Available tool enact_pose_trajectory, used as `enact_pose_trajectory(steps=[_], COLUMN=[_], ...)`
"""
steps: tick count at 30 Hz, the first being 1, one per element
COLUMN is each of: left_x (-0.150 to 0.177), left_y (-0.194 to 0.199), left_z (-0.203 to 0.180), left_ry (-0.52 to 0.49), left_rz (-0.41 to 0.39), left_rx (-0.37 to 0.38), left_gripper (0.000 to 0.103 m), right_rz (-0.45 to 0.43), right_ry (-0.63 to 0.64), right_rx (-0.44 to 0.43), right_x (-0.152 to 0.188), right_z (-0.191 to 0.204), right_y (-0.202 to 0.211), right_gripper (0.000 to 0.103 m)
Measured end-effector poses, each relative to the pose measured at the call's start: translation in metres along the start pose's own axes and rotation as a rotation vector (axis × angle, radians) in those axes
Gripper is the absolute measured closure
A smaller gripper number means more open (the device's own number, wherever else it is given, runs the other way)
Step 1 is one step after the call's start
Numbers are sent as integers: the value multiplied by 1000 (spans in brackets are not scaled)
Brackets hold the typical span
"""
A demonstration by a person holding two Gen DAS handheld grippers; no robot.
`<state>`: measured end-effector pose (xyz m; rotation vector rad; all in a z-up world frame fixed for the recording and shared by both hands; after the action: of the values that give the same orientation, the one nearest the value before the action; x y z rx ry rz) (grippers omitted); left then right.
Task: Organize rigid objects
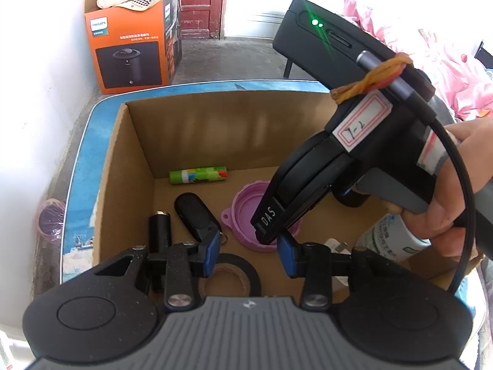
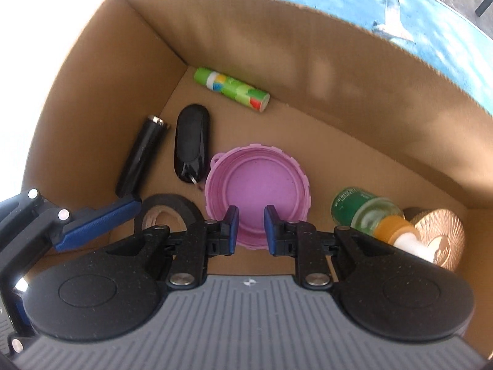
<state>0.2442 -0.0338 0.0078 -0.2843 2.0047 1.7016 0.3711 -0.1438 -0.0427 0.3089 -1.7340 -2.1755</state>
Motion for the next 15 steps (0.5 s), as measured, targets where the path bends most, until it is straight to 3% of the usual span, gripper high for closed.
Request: enact_pose_trajectory(steps=[7, 9, 15], left_x=[4, 5, 16], left_y=[1, 6, 47], left_z=[-3, -2, 1], left_ry=[-2, 6, -2], left_rz=[4, -7, -138], left_rx=[15, 19, 16], left_gripper=[60, 55, 35], right_rz=[11, -21, -291], right_ry=[-9, -5, -6], right_rx=[4, -11, -53], right_x=[8, 10, 45], right_z=[0, 1, 13], right_y=[-1, 5, 79], right_gripper=[86, 84, 77])
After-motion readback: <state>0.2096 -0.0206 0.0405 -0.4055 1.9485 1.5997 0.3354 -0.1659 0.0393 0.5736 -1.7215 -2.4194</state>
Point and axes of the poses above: each gripper's, at about its wrist camera, not at the fingertips, and y roughly against the way its jaws point, z to its left, x to its underside, the point moved 1 cm from there along -y, roughly the way its jaws point, and after that the axes turned 4 degrees about z, right-handed, at the moved point
